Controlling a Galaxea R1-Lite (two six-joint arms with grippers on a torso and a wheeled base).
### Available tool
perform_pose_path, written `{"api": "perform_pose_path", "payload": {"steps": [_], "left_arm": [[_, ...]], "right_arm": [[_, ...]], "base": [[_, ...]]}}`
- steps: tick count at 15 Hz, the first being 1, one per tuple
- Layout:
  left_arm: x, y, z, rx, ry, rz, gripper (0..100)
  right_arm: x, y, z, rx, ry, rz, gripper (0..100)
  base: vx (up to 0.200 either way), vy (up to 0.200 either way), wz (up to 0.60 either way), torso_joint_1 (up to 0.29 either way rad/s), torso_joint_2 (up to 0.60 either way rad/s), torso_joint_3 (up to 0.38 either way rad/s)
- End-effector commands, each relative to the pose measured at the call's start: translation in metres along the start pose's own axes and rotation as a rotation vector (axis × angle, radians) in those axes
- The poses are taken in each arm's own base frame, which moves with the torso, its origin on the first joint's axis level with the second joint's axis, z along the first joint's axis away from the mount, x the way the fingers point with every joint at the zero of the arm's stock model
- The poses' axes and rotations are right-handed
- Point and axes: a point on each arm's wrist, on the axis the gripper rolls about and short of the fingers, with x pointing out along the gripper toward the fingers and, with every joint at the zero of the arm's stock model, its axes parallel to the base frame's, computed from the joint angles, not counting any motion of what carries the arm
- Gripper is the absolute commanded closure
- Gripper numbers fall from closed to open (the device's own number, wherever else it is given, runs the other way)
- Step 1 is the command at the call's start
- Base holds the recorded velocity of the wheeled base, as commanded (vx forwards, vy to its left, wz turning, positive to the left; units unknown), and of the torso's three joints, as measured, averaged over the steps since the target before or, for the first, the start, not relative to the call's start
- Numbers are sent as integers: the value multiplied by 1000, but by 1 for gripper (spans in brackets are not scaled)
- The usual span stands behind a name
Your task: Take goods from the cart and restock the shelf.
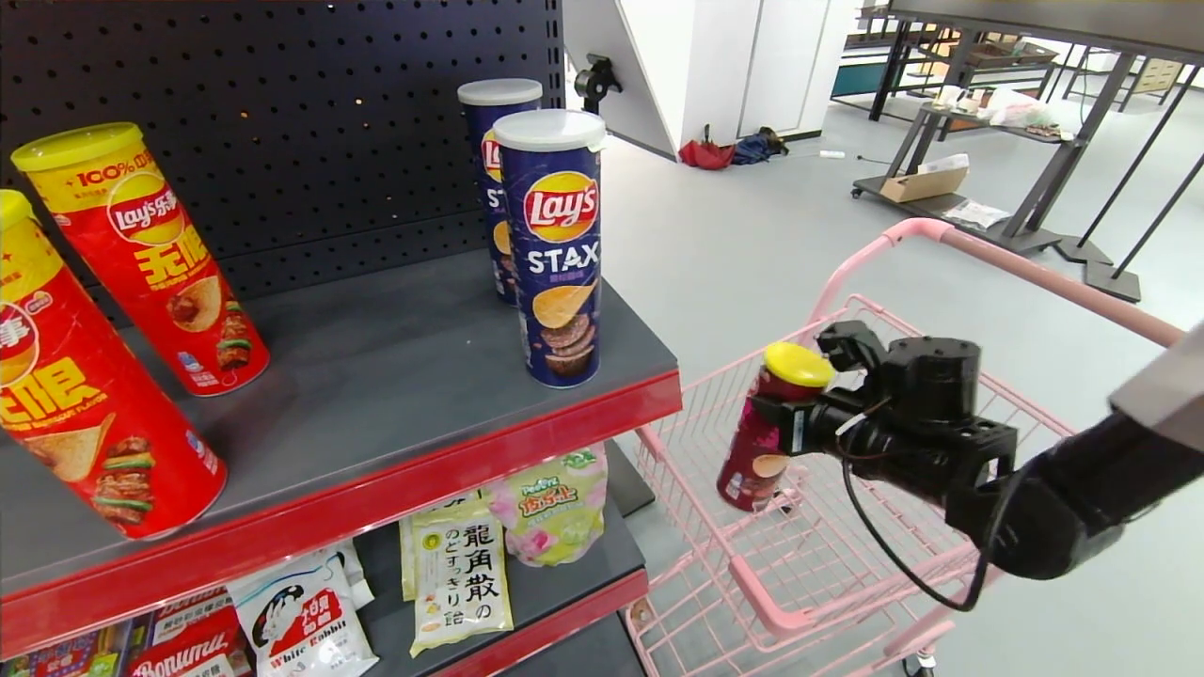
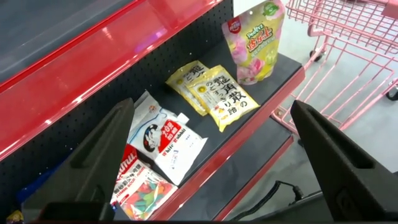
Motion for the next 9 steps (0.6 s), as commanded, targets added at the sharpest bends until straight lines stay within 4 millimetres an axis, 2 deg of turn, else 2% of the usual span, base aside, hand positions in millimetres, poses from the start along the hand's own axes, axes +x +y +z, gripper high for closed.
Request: {"api": "perform_pose_path", "payload": {"steps": [1, 3, 4, 5, 6, 8, 9], "left_arm": [[0, 0, 0, 0, 1, -4, 0], [0, 0, 0, 0, 1, -1, 0], [0, 0, 0, -3, 2, 0, 0], [0, 0, 0, -3, 2, 2, 0], [0, 0, 0, -2, 4, 1, 0], [0, 0, 0, -2, 4, 1, 0], [0, 0, 0, -2, 3, 0, 0]], "right_arm": [[-79, -5, 74, -74, -190, -41, 100], [-150, -1, 94, -88, -217, -139, 100], [-181, 0, 94, -97, -192, -196, 100], [-210, 2, 89, -94, -161, -205, 100], [-248, 0, 75, -89, -112, -244, 100], [-299, 3, 53, -80, -117, -292, 100], [-307, 4, 49, -81, -129, -300, 100]], "base": [[0, 0, 0, 0, 0, 0], [0, 0, 0, 0, 0, 0], [0, 0, 0, 0, 0, 0], [0, 0, 0, 0, 0, 0], [0, 0, 0, 0, 0, 0], [0, 0, 0, 0, 0, 0], [0, 0, 0, 0, 0, 0]]}}
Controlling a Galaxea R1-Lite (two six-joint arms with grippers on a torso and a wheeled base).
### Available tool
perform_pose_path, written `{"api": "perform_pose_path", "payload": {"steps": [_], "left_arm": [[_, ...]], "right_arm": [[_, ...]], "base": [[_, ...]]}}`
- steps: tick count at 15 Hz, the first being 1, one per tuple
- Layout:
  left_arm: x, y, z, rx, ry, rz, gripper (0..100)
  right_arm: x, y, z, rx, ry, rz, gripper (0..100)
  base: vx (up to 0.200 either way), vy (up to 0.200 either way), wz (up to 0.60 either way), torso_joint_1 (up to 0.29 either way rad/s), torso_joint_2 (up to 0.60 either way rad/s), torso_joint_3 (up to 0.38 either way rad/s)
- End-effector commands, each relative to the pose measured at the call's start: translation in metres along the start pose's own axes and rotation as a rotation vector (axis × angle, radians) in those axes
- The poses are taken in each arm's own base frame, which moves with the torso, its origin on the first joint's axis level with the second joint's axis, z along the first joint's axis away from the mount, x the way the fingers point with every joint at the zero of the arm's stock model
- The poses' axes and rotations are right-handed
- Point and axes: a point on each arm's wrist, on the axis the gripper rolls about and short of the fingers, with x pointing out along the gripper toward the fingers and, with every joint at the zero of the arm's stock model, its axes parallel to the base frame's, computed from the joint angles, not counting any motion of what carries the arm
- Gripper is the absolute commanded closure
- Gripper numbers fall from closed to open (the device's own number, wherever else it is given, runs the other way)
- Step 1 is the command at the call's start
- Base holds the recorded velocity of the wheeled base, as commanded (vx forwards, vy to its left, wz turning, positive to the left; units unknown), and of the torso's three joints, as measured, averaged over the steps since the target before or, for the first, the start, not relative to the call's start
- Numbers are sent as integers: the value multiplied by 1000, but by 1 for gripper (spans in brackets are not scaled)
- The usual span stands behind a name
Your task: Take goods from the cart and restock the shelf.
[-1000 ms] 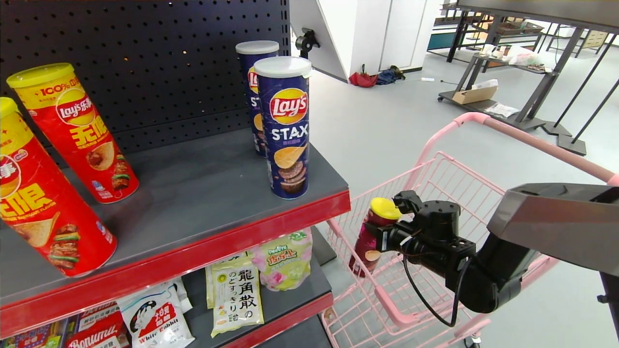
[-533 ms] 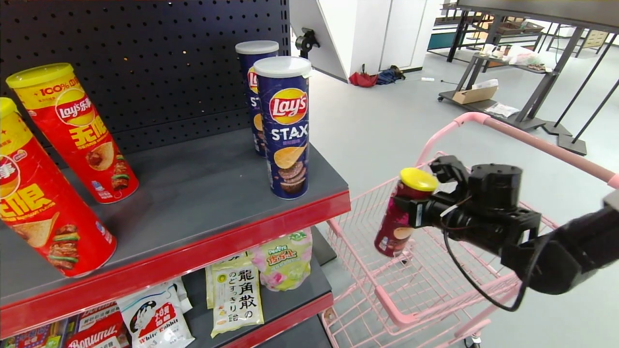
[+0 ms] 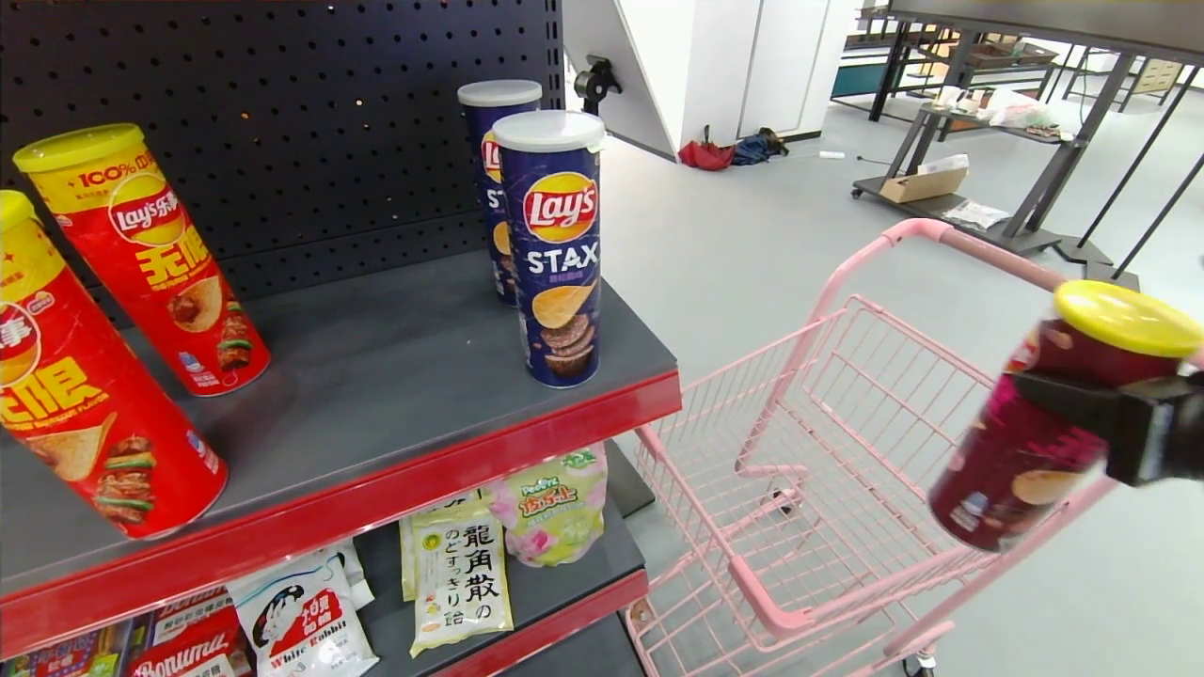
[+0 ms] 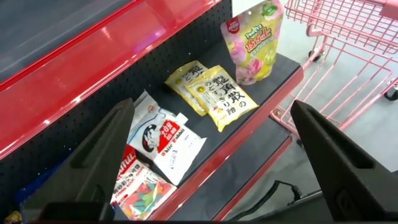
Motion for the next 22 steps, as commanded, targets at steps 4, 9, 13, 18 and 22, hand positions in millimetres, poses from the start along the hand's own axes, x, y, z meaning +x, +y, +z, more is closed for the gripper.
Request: {"api": "perform_pose_path", "payload": {"steps": [4, 9, 13, 18, 22], "left_arm": [[0, 0, 0, 0, 2, -4, 0], [0, 0, 0, 1, 3, -6, 0], [0, 0, 0, 0, 2, -3, 0], [0, 0, 0, 1, 3, 0, 0], [0, 0, 0, 1, 3, 2, 0]], "right_arm": [[-103, -15, -57, -11, -72, -250, 100], [-108, -14, -59, -12, -93, -249, 100], [-105, -15, -59, -14, -81, -248, 100], [-104, -15, -59, -15, -73, -244, 100], [-101, -14, -58, -15, -68, -214, 100]], "base": [[0, 0, 0, 0, 0, 0], [0, 0, 0, 82, -214, -132], [0, 0, 0, 204, -526, -320], [0, 0, 0, 164, -396, -239], [0, 0, 0, 154, -360, -206]]}}
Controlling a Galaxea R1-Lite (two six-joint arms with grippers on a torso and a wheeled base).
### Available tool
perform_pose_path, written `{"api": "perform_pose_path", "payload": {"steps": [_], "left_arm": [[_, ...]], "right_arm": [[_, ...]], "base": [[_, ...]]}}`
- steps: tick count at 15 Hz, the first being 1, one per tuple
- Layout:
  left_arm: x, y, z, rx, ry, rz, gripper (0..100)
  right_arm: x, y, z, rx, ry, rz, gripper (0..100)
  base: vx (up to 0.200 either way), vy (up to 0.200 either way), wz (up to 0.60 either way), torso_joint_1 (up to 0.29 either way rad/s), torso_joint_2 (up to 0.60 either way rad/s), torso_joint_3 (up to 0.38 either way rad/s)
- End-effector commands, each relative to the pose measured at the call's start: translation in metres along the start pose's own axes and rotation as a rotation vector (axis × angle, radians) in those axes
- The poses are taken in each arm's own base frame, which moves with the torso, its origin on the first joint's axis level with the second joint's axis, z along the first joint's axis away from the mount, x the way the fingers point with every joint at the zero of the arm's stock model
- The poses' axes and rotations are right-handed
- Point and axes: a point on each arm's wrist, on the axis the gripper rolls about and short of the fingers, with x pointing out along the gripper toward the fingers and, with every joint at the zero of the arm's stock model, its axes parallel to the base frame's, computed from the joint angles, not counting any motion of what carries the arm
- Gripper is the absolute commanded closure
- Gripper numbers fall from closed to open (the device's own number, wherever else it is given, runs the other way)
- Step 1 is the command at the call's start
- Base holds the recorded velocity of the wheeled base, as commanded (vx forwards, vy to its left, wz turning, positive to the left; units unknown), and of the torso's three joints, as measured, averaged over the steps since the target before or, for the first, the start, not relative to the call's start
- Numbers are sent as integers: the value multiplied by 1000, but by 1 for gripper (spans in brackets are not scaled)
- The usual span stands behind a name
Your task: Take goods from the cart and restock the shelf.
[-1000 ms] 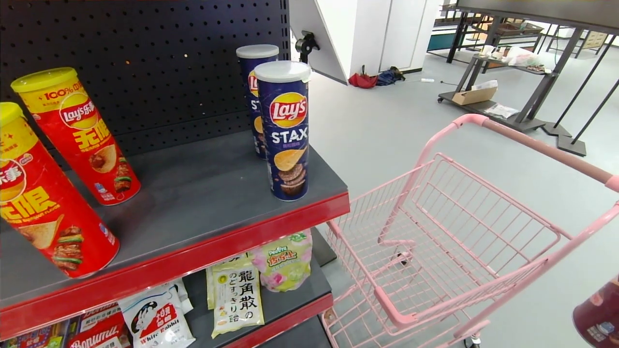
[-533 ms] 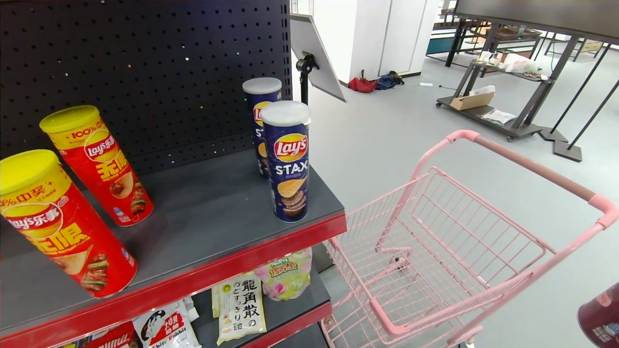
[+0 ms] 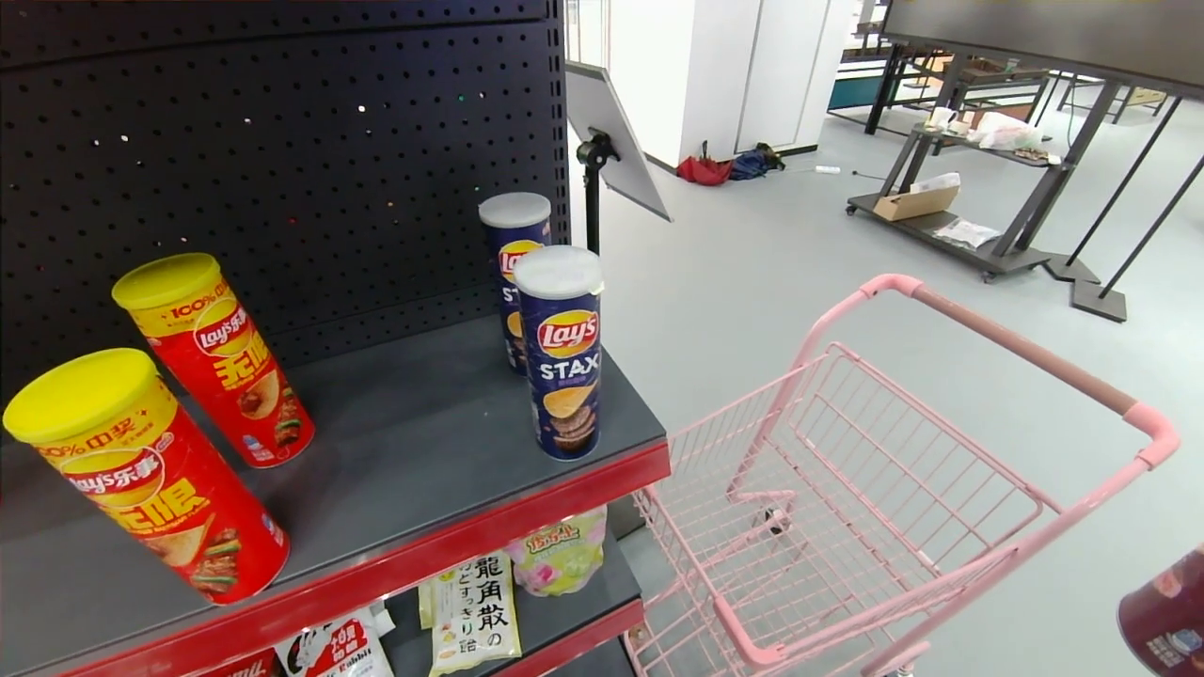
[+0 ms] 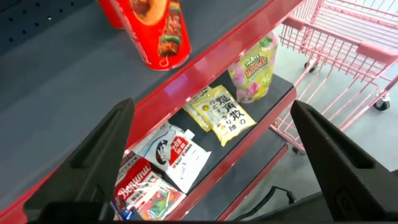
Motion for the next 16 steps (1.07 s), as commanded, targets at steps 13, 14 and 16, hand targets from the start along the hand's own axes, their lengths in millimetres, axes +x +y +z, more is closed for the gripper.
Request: {"api": "perform_pose_path", "payload": {"steps": [13, 14, 16], "left_arm": [[0, 0, 0, 2, 1, 2, 0], [0, 0, 0, 2, 1, 4, 0], [0, 0, 0, 5, -5, -4, 0]], "right_arm": [[2, 1, -6, -24, 19, 24, 100], [2, 2, -7, -24, 21, 24, 100], [1, 2, -11, -24, 26, 20, 100]], "base": [[0, 0, 462, 18, -29, -15], [0, 0, 600, 2, 2, 2], [0, 0, 300, 1, 1, 1]]}}
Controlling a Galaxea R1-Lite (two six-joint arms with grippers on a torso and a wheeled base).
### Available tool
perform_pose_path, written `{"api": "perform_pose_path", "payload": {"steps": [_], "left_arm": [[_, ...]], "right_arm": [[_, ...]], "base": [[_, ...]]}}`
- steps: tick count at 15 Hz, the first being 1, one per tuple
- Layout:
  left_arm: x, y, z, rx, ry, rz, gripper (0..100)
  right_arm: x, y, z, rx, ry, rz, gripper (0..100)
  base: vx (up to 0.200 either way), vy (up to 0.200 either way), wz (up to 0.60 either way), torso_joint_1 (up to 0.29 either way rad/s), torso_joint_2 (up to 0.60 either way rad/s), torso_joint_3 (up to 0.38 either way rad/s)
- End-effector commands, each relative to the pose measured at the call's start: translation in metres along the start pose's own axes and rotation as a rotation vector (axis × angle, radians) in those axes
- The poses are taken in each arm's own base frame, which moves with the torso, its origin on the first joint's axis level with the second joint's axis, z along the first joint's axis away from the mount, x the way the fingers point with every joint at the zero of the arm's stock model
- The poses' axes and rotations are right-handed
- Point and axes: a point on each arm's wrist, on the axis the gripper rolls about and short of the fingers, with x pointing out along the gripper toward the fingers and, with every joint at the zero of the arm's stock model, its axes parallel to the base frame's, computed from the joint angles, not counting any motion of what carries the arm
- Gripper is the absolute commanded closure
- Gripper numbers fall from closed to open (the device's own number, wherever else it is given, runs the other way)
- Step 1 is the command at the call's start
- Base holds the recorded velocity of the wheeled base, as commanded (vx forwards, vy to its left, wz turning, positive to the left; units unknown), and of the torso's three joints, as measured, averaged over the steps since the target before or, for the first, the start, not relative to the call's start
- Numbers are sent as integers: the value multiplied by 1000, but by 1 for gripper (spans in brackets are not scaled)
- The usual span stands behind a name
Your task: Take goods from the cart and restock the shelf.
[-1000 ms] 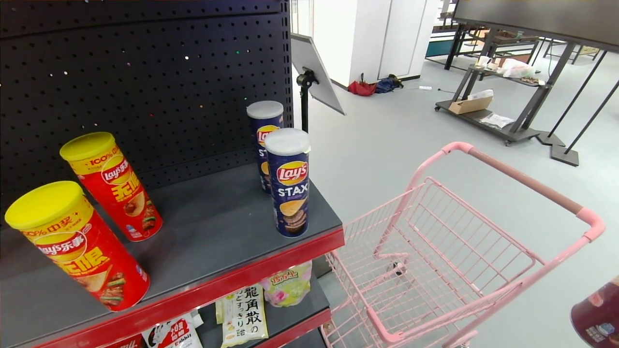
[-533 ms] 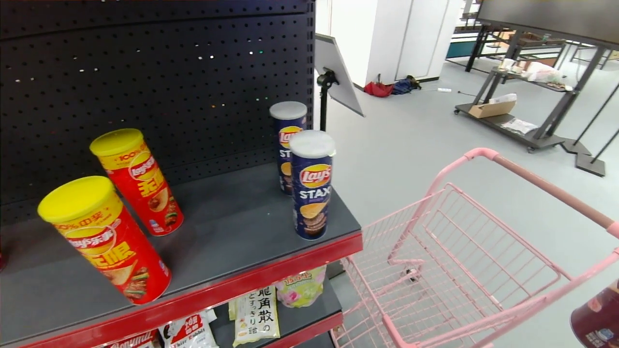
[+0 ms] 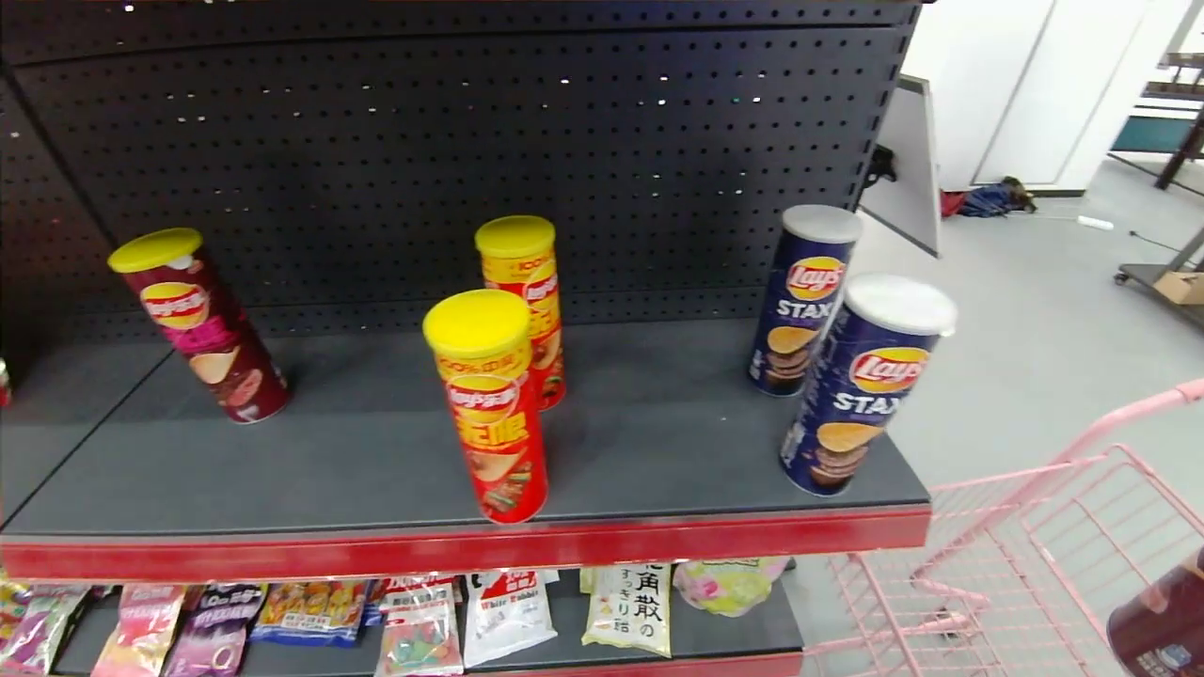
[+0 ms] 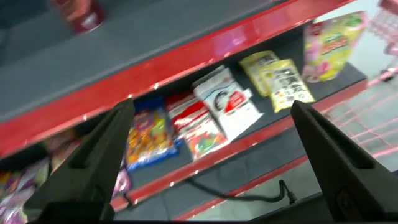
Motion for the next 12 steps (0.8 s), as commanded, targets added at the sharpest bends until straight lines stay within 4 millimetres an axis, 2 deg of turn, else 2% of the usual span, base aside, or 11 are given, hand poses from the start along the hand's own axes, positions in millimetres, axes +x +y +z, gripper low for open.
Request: {"api": "perform_pose_path", "payload": {"steps": [1, 6, 9, 12], "left_arm": [[-1, 0, 0, 1, -7, -3, 0], [-2, 0, -2, 3, -31, -4, 0], [-3, 0, -2, -2, -42, -10, 0], [-3, 0, -2, 2, -46, -25, 0]], "right_arm": [[-4, 0, -4, 3, -10, -5, 100], [-24, 1, -26, 35, -86, -13, 100], [-27, 1, -33, 37, -96, -15, 100], [-27, 1, -33, 36, -90, -16, 100]], "base": [[0, 0, 0, 0, 0, 0], [0, 0, 0, 0, 0, 0], [0, 0, 0, 0, 0, 0], [0, 200, 0, -7, 6, 5]]}}
